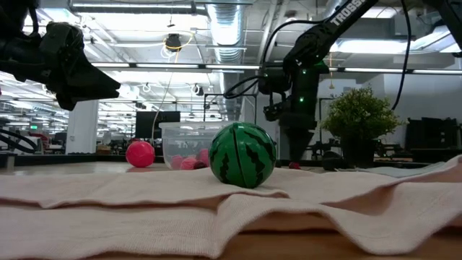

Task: Pick and placing Produce into tupperware
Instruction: Put the top red cherry into the transparent bin

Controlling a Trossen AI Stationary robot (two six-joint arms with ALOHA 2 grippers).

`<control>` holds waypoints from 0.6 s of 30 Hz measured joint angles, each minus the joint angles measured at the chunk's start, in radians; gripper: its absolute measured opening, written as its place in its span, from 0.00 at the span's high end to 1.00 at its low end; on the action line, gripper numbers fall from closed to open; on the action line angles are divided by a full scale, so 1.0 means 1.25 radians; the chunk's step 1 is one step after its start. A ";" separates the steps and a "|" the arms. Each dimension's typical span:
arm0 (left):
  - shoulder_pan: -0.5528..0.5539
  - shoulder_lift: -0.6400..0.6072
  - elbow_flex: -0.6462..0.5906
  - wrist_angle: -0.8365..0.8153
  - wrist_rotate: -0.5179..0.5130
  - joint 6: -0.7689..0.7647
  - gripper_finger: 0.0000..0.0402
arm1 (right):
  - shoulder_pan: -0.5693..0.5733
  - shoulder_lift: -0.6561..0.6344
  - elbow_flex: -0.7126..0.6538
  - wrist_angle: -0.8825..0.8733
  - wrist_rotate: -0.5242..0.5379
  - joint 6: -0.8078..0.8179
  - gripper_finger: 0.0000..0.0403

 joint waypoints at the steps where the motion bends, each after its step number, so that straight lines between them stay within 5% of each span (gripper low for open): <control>1: 0.000 0.000 0.000 0.000 0.000 0.000 0.65 | 0.000 0.000 0.000 0.006 0.000 0.005 0.35; 18: 0.000 0.000 0.000 -0.002 0.000 0.000 0.65 | -0.018 0.000 -0.023 0.028 -0.032 0.037 0.35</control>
